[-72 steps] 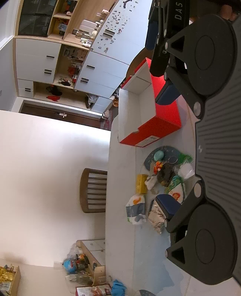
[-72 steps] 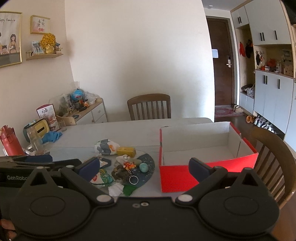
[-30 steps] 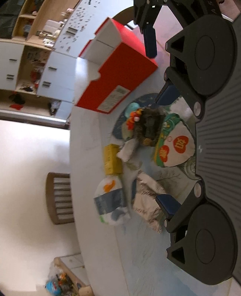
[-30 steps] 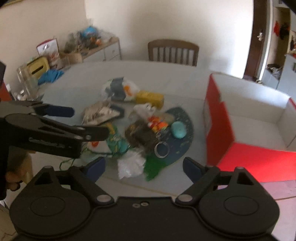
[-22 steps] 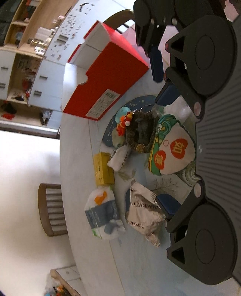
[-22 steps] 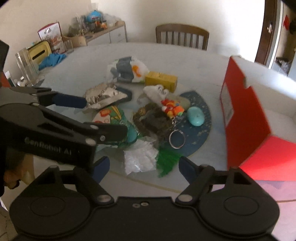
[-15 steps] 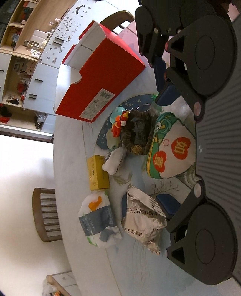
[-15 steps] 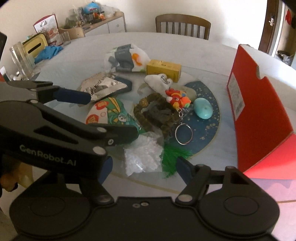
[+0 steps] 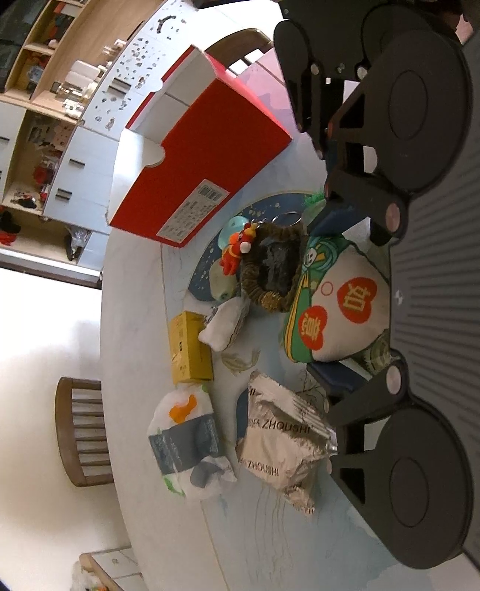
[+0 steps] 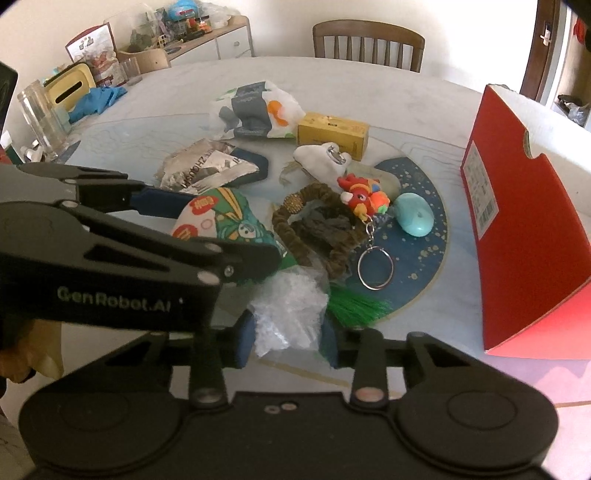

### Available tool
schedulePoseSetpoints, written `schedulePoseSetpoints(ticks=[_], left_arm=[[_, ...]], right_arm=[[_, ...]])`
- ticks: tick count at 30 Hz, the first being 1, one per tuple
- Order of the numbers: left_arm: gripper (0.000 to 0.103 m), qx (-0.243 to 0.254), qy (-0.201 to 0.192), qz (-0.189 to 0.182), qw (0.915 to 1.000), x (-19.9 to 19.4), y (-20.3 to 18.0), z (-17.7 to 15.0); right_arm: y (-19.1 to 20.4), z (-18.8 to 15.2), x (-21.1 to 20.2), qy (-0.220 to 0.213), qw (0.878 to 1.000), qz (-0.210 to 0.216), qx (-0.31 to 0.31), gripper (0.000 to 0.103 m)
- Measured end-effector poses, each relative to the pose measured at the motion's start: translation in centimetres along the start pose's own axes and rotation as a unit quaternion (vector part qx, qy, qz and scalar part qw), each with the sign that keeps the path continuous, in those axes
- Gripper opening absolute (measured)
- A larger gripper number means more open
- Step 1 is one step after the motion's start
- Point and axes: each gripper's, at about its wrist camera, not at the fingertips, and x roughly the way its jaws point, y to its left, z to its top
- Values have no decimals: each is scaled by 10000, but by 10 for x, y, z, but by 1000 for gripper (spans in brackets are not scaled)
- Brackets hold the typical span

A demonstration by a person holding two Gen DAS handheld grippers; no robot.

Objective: Organize objects
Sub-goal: 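Grasp the green-tasseled pouch with the left tool while the right tool grasps the clear plastic bag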

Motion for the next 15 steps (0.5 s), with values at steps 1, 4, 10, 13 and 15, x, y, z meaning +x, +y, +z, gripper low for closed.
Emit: schedulePoseSetpoints(ticks=[1, 4, 10, 13, 15], left_arm=[[72, -33, -13, -6, 10000, -2, 1, 1], [71, -141, -31, -5, 9999, -12, 3, 5], [71, -365, -176, -30, 9992, -36, 1, 16], [71, -486, -301, -6, 9984, -47, -4, 25], [71, -563, -360, 64, 9977, -54, -10, 33]], right_arm=[[0, 0, -2, -14, 10000, 28, -3, 30], [0, -2, -12, -109, 9999, 114, -39, 30], [-13, -2, -34, -255, 9994, 223, -29, 30], [-23, 0, -51, -442, 9983, 381, -27, 30], [-33, 2, -64, -537, 9974, 475, 20, 30]])
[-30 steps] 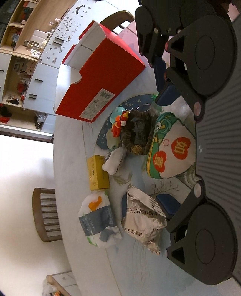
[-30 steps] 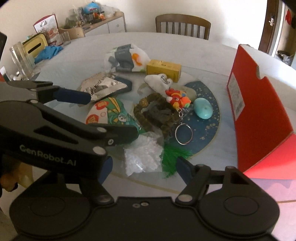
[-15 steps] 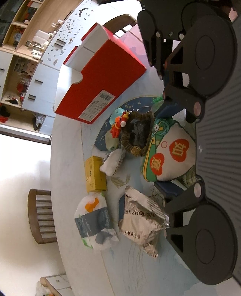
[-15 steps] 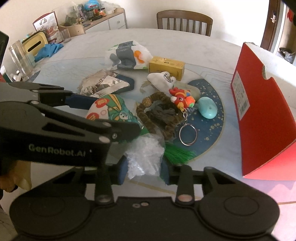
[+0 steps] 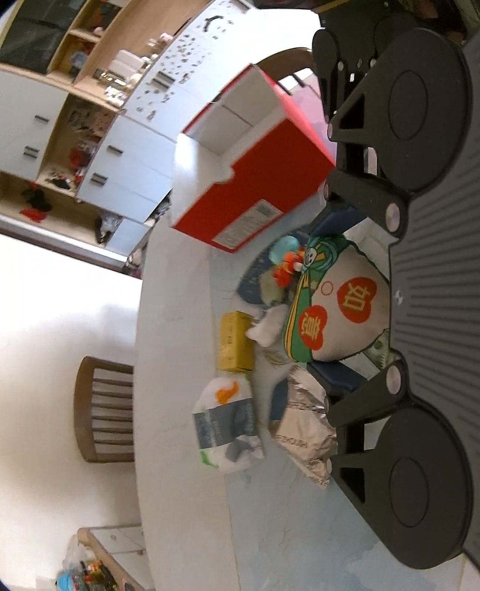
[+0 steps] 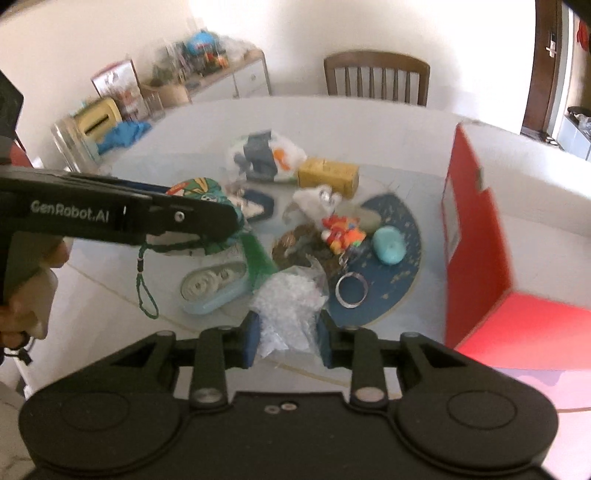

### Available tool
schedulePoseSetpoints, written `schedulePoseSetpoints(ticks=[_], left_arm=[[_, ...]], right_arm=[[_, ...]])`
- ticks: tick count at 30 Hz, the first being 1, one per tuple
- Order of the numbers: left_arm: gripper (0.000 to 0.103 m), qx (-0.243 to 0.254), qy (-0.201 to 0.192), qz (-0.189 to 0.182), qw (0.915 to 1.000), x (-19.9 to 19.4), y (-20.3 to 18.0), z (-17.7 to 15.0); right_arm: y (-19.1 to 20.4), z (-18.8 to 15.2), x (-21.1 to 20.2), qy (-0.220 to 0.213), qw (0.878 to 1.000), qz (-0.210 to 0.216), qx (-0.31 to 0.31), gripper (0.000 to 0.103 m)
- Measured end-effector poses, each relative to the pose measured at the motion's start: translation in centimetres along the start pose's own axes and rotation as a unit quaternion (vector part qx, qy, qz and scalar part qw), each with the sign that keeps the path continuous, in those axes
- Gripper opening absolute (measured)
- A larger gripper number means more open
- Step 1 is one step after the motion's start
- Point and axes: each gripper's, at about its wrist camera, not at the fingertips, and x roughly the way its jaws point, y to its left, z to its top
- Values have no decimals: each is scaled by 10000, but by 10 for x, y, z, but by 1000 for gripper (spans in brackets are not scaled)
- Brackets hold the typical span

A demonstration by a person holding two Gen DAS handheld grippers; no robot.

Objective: Organize objects
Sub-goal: 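Grasp the green-tasseled pouch with the left tool while the right tool grasps the clear plastic bag, then carry the pouch and plastic bag into the red box with both tools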

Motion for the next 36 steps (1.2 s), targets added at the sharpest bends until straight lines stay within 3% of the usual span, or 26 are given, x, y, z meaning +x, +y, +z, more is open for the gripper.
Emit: schedulePoseSetpoints(ticks=[7, 15, 26, 36], left_arm=[[71, 56, -98, 221, 9997, -12, -36, 27], [71, 463, -75, 334, 9983, -5, -90, 49], [71, 1028, -72, 96, 9946, 34, -163, 93], [71, 1355, -13, -204, 9906, 86, -218, 133]], right_arm=[[-36, 18, -46, -265, 9995, 131, 114, 30], [-77, 35, -75, -415, 9991, -122, 23, 30], [-149, 37, -92, -598, 9953, -707, 265, 30], [-209, 31, -91, -506, 9921, -1038, 484, 30]])
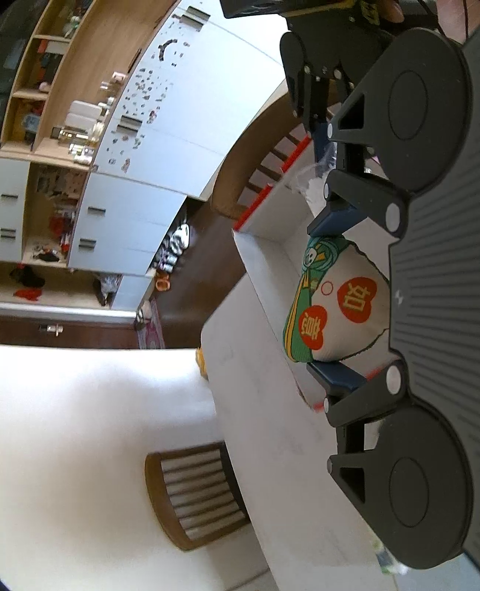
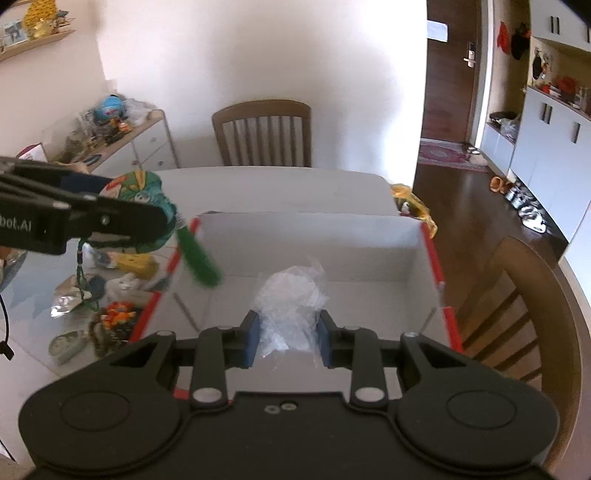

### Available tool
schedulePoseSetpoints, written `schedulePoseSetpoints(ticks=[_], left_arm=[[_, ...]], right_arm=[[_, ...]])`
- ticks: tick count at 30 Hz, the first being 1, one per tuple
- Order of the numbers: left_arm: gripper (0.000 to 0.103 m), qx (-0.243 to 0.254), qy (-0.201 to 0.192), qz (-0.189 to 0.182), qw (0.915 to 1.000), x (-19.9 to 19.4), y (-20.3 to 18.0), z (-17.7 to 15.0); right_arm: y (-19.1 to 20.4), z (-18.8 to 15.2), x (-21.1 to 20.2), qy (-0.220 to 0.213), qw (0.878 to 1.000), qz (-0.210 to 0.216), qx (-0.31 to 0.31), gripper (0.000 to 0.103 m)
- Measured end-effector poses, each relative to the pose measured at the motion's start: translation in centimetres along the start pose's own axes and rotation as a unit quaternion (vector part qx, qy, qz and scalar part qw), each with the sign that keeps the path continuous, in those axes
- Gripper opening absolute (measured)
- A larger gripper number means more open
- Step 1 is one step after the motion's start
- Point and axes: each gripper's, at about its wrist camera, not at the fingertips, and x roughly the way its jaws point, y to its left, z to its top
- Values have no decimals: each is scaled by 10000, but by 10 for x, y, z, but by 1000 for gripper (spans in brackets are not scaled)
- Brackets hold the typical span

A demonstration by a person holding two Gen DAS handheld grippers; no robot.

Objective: Organize objects
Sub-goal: 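Carry the pouch and plastic bag into the red box with both tools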

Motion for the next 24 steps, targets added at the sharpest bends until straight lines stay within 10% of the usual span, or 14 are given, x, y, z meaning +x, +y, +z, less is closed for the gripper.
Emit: schedulePoseSetpoints(ticks=[24], left_arm=[[72, 16, 1130, -41, 9936, 145, -16, 3]], right_arm=[[-46, -11, 63, 868, 9962, -52, -42, 32]])
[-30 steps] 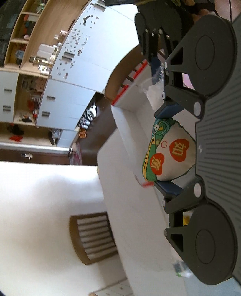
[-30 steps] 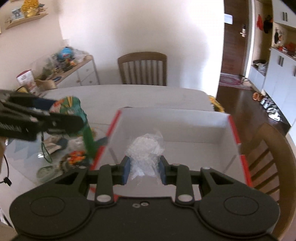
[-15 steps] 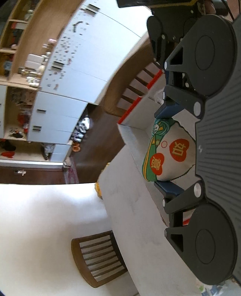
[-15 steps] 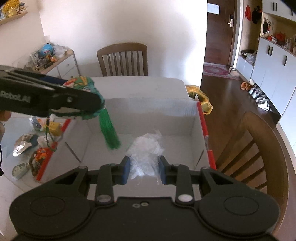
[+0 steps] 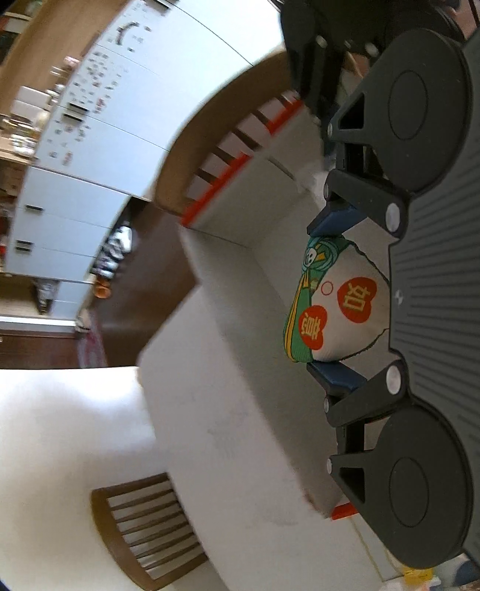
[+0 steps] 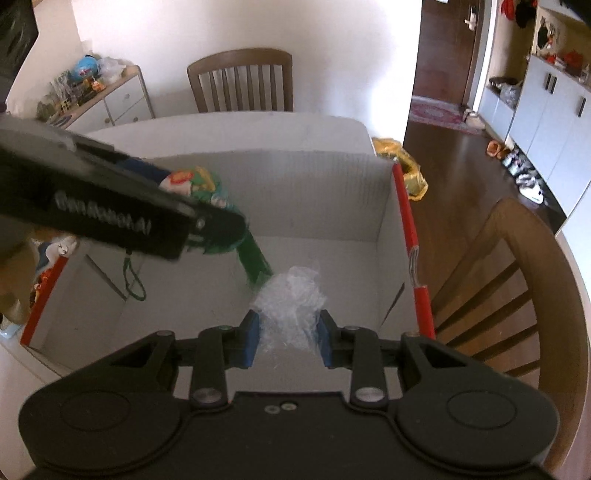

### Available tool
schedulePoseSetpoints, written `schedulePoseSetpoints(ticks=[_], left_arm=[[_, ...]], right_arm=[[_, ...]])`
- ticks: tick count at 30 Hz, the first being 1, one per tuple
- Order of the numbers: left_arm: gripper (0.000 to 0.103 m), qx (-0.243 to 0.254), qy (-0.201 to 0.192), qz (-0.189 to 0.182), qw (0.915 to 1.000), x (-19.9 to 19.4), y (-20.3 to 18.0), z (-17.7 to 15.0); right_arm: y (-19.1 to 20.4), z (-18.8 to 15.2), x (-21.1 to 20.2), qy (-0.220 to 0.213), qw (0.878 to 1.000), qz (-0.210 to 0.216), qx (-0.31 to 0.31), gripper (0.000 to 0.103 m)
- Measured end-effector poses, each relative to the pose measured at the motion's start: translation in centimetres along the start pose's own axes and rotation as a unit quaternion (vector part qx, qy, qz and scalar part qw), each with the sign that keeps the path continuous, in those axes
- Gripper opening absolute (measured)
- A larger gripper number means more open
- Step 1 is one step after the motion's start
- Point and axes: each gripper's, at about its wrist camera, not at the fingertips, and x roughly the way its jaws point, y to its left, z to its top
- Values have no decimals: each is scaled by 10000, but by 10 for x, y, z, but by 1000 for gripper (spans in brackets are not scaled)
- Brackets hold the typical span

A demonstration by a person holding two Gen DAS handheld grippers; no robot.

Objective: Organize objects
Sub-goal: 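Carry the pouch and plastic bag into the red box with both tools, then open both tools to release the pouch and bag inside the box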

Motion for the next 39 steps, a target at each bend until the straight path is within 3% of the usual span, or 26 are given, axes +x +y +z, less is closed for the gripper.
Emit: schedulePoseSetpoints(ticks=[10, 19, 24, 28, 39], left_arm=[[72, -54, 709, 251, 9972, 36, 7, -22], [74, -107, 908, 222, 9956, 45, 8, -23], [76, -129, 881, 160, 9959, 41, 9, -24], [76, -229, 742, 101, 9969, 33, 10, -26], [76, -331, 161, 105, 9993, -15, 8, -29]], right_arm=[[5, -7, 23, 630, 9979, -29, -161, 33], [-2, -1, 36, 859, 9963, -85, -59, 35], [-6, -1, 33, 798, 9968, -84, 2, 38], [-5, 1, 22, 616, 9981, 35, 13, 48], [-4, 2, -18, 124, 9997, 182, -40, 50]])
